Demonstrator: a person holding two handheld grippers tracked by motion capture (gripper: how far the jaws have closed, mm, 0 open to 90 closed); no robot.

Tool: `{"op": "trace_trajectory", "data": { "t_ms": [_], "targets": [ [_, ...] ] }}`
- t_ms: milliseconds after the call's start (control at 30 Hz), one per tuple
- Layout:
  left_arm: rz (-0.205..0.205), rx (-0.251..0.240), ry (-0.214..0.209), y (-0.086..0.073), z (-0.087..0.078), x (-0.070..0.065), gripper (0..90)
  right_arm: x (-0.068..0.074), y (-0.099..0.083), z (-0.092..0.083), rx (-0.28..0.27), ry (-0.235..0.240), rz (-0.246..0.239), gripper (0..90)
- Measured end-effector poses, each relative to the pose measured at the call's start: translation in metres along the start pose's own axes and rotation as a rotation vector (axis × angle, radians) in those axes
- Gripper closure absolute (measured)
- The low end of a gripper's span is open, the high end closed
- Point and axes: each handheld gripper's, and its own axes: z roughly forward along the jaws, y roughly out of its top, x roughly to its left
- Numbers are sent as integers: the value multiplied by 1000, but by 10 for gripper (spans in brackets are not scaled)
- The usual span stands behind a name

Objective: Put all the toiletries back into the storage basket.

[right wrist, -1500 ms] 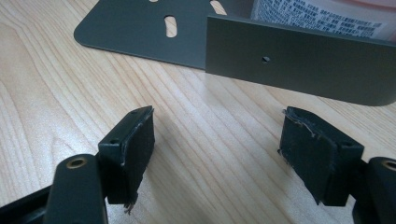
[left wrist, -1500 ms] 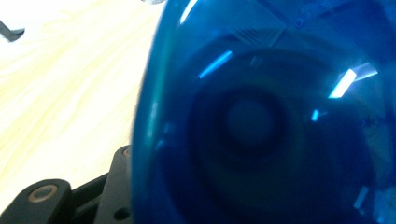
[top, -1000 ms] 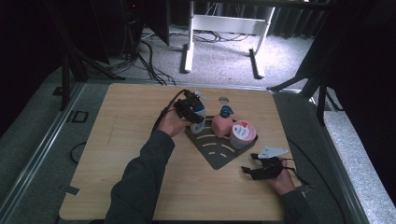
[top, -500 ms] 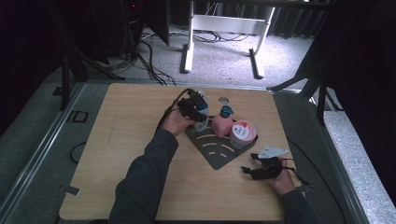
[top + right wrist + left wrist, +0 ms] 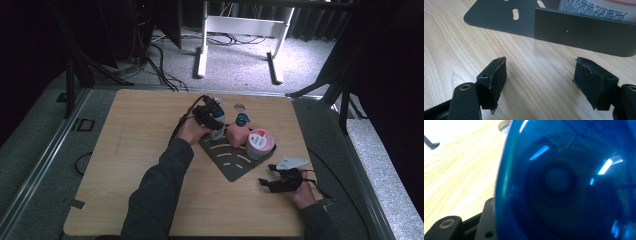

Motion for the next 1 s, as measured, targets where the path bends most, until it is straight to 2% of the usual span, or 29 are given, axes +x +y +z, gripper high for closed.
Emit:
{"op": "trace_trajectory", "data": {
  "t_ms": [300,633,1000],
  "targets": [
    [1,-8,9,2,10,5,547,0,0,0,0,0,-1,260],
    [-28,-8,13,1,23,11,547,0,0,0,-1,1,2,259],
    [-23,-24,-9,2,31,14,546,-1,0,0,-1,4,0,259]
  ]
}}
